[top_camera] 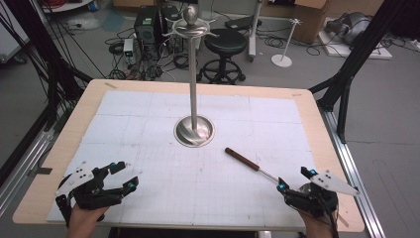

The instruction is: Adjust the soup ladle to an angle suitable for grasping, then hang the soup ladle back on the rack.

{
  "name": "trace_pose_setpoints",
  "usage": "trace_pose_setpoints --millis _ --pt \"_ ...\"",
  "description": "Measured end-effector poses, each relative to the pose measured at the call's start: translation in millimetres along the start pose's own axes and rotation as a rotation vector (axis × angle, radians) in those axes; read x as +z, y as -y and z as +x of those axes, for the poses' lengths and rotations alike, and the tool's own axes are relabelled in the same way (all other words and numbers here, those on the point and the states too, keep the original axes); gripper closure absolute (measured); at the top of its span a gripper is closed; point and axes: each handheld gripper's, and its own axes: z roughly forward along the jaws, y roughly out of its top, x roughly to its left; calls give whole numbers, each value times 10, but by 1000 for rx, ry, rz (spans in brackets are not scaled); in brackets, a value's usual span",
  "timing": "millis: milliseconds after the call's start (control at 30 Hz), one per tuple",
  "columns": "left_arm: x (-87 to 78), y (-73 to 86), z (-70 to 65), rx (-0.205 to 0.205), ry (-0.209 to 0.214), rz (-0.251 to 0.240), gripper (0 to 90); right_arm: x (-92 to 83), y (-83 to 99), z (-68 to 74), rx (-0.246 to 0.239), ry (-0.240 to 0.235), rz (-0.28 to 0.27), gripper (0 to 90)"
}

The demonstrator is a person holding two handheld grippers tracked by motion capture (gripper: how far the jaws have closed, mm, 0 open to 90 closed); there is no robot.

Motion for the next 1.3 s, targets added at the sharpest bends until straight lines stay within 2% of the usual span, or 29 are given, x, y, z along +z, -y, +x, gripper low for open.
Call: trace_pose_setpoints --millis 100,200,300,700,833,1100,1167,1300 --pt "-22 -7 -7 13 -7 -6 172 -131 68 -18 14 -14 -37 148" --pt "-35 -8 -6 11 -5 -8 172 -213 103 -17 30 -10 -42 148" --pt "-45 -10 20 4 -7 -10 175 -290 140 -24 12 -18 -59 151" --pt "-64 -9 18 1 -15 -13 178 -290 143 -43 10 -6 -51 156" --pt "-41 3 26 -4 -17 -3 181 -284 155 -59 21 -15 -46 160" --pt "-46 16 29 -6 -17 1 182 -246 135 -63 12 -29 -40 168" --pt "-39 17 28 -13 -16 1 182 -234 124 -66 16 -45 -23 212" --pt "-25 26 19 -1 -8 14 182 -190 107 -91 26 -69 18 216"
